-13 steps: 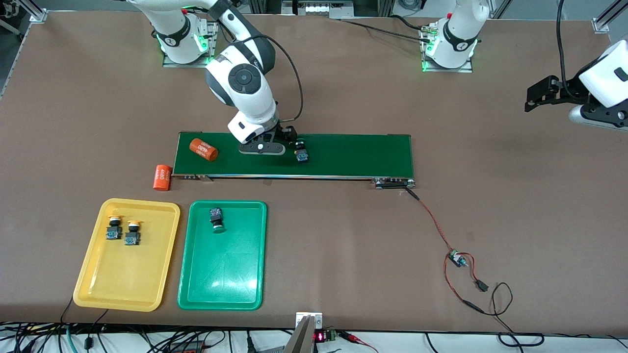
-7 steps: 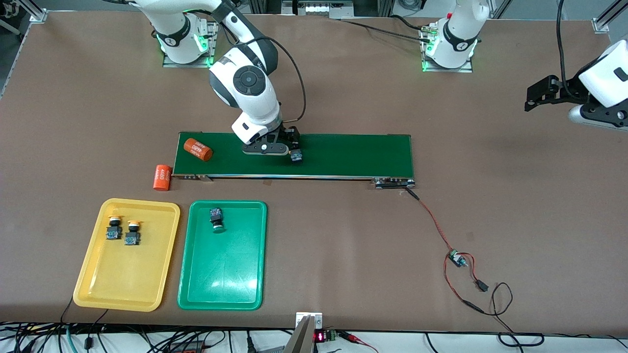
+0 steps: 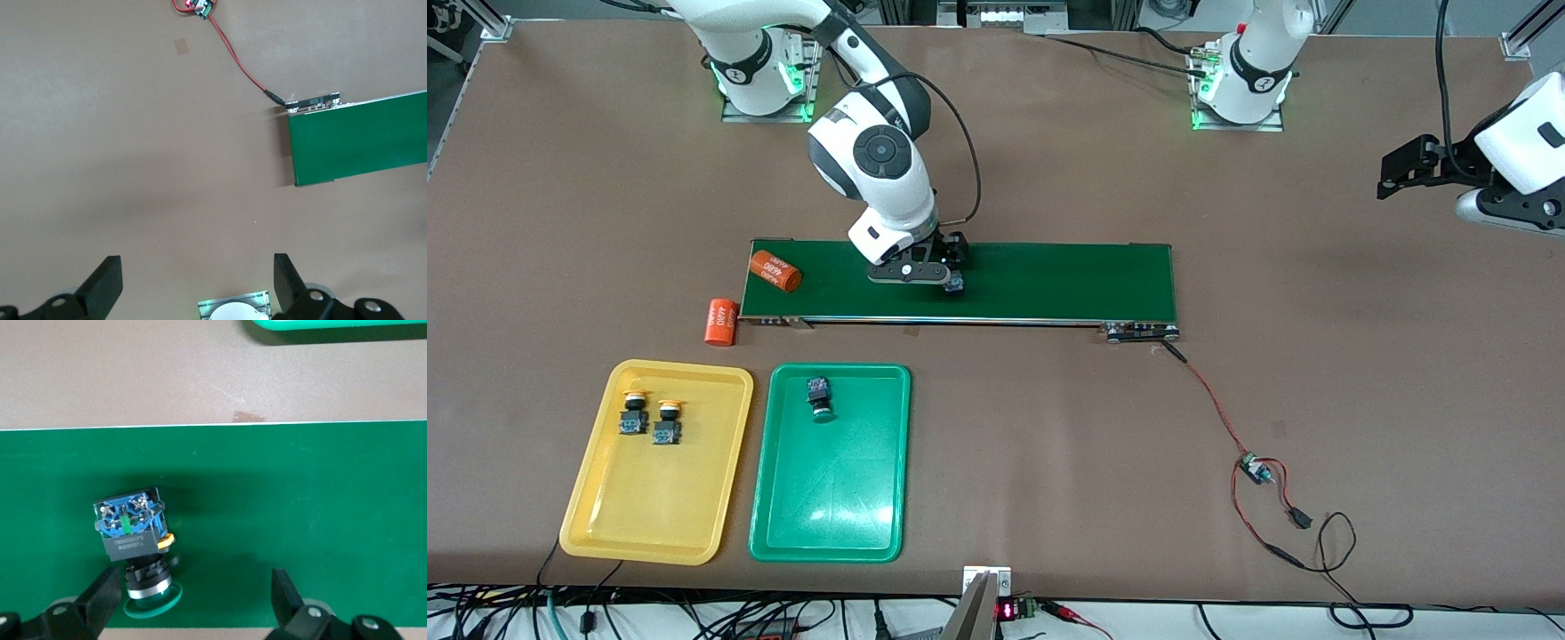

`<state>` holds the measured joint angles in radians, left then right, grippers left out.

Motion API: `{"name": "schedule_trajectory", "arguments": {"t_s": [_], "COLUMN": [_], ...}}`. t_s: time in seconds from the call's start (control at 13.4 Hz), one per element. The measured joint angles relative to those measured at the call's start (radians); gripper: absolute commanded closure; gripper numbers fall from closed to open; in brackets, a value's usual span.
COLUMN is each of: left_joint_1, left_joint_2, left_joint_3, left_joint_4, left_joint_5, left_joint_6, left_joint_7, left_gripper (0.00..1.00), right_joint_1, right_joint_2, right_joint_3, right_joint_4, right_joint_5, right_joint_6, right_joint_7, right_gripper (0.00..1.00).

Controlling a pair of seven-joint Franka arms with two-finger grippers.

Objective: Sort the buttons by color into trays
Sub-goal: 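Lift the green button and carry it toward the green tray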

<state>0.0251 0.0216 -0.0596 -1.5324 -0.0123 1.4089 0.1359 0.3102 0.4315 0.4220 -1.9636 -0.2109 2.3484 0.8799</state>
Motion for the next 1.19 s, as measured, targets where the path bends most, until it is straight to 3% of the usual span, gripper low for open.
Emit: {"name": "schedule_trajectory", "arguments": {"t_s": [0.82,0.97,1.19], "left_joint_1": [0.003,0.003,0.003], "left_joint_2": [0.000,0.000,0.000], "left_joint_3": [0.002,0.002,0.003], "left_joint_4": [0.000,0.000,0.000], "left_joint_5": [0.000,0.000,0.000], "left_joint_6": [-0.014,-0.014,-0.020], "left_joint_7": [0.000,0.000,0.000], "left_gripper": [0.00,0.00,0.00], "right_joint_1": [0.000,0.000,0.000], "right_joint_2": [0.024,0.034,0.038], "right_joint_3": [-0.007,-0.013,-0.024], "right_joint_4": [0.000,0.000,0.000], "right_joint_5": [-0.022,-0.028,-0.044], "right_joint_6": [0.004,0.012,0.016], "right_joint_7": [0.001,0.001,0.000], "right_gripper": [0.02,0.16,0.59]}}
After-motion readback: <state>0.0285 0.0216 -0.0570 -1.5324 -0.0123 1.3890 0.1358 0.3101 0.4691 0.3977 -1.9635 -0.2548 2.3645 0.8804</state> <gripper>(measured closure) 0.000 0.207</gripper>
